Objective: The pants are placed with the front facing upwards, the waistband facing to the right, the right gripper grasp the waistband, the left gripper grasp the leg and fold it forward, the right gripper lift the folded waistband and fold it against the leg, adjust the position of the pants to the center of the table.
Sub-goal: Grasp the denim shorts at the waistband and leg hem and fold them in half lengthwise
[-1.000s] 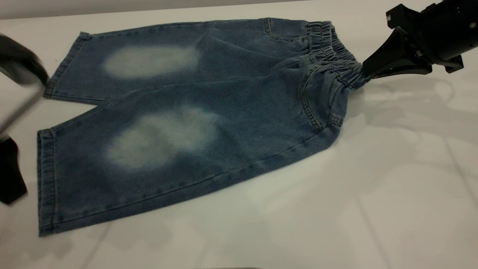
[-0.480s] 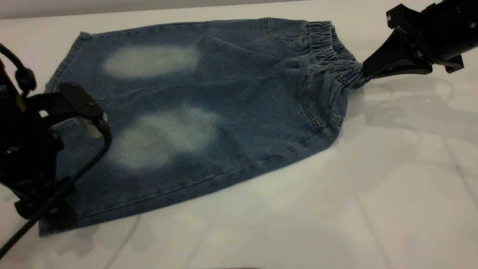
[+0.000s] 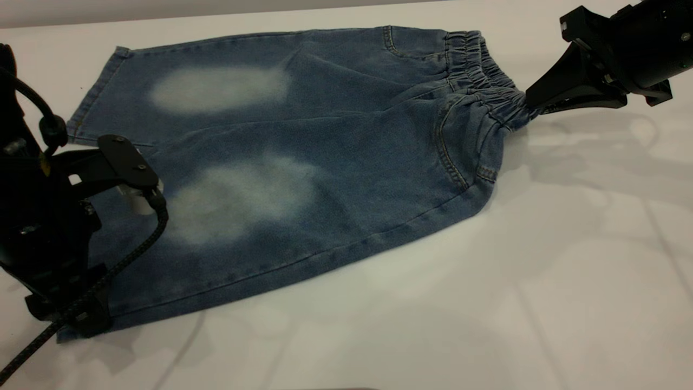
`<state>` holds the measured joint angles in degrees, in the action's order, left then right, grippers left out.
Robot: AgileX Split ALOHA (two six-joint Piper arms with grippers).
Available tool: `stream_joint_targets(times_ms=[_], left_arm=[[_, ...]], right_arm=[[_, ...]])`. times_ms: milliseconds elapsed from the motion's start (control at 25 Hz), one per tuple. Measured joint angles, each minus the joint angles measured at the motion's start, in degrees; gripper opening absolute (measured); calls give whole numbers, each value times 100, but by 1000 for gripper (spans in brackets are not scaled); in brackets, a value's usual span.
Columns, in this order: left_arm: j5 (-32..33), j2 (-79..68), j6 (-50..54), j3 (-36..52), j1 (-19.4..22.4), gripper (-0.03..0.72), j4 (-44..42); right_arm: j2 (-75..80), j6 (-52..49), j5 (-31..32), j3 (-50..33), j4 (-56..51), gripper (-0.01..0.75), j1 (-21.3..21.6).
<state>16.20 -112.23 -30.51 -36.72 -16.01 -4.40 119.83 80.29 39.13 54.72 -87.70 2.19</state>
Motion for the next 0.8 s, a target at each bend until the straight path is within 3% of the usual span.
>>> stream_joint_targets(times_ms=[280, 520, 800], left_arm=[[25, -69, 124, -46, 0, 324, -124], [58, 119, 124, -29, 0, 66, 15], [624, 1075, 311, 7, 0, 38, 146]], right_arm=[[0, 0, 0, 0, 11, 43, 0], [0, -8, 111, 0, 92, 45, 0], [-178, -553, 553, 0, 618, 45, 17]])
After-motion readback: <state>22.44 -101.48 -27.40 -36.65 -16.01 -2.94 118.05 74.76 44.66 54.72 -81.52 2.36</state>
